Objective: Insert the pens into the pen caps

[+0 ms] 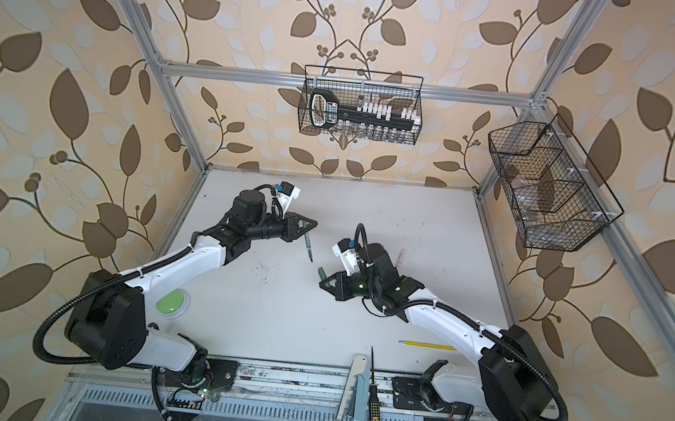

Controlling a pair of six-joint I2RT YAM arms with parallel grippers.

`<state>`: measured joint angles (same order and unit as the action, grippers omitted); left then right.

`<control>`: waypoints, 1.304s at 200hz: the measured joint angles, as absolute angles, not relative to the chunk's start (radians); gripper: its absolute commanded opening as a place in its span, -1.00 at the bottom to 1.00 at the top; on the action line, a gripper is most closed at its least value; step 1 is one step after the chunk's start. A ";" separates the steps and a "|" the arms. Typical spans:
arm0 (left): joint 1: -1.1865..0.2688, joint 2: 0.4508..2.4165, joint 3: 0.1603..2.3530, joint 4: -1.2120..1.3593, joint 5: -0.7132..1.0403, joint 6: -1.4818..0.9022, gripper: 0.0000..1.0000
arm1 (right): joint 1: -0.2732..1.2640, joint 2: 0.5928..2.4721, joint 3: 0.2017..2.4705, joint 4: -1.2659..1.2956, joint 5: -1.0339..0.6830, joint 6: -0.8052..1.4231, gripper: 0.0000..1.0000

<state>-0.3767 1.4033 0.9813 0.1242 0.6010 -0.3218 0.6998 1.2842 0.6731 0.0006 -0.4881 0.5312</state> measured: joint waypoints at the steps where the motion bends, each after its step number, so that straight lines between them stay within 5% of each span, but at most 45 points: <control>1: -0.376 1.402 0.982 0.123 0.601 -0.322 -1.00 | 0.701 1.284 0.671 0.000 -0.487 0.531 -1.00; 261: -0.319 1.378 1.098 -0.057 0.744 -0.492 -1.00 | 0.823 1.277 0.543 0.418 -0.301 0.572 -1.00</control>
<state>-0.3187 1.3785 1.0985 -0.0570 0.7444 -0.4915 0.8227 1.2766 0.5426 0.4175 -0.3012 0.5724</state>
